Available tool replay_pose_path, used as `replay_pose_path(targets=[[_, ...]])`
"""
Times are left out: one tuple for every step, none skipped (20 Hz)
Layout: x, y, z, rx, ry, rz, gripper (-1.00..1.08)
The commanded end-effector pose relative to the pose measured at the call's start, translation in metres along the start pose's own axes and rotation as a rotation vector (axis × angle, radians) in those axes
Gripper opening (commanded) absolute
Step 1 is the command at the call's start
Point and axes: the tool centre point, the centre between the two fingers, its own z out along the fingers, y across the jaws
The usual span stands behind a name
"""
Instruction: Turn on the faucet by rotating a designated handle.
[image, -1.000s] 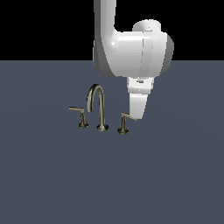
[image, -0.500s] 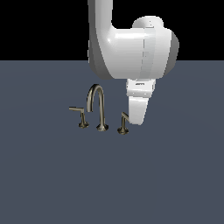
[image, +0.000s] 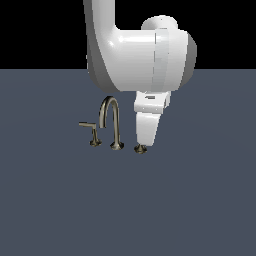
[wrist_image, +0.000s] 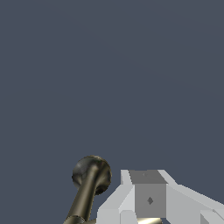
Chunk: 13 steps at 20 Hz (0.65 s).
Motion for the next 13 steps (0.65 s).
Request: replay_pose_path(targets=[[-0.029, 0.01, -0.001, -0.004, -0.007, -0.042, -1.0], [-0.003, 0.002, 0.0, -0.001, 0.0, -0.001, -1.0], [-0.009, 0.002, 0.0, -0.001, -0.001, -0.004, -1.0], [-0.016, 0.001, 0.0, -0.002, -0.001, -0.008, -1.0], [-0.022, 0.0, 0.0, -0.002, -0.002, -0.012, -1.0], [-0.029, 0.0, 0.0, -0.002, -0.003, -0.016, -1.0], [-0.035, 0.0, 0.0, -0.003, -0.003, -0.02, -1.0], [-0.041, -0.001, 0.0, -0.003, -0.004, -0.024, -1.0], [-0.048, -0.001, 0.0, -0.003, -0.004, -0.028, -1.0], [-0.054, -0.002, -0.001, -0.004, -0.005, -0.032, -1.0], [-0.06, -0.002, -0.001, -0.004, -0.006, -0.035, -1.0], [-0.066, -0.002, -0.001, -0.004, -0.006, -0.039, -1.0], [-0.066, -0.002, -0.001, -0.004, -0.006, -0.039, -1.0]])
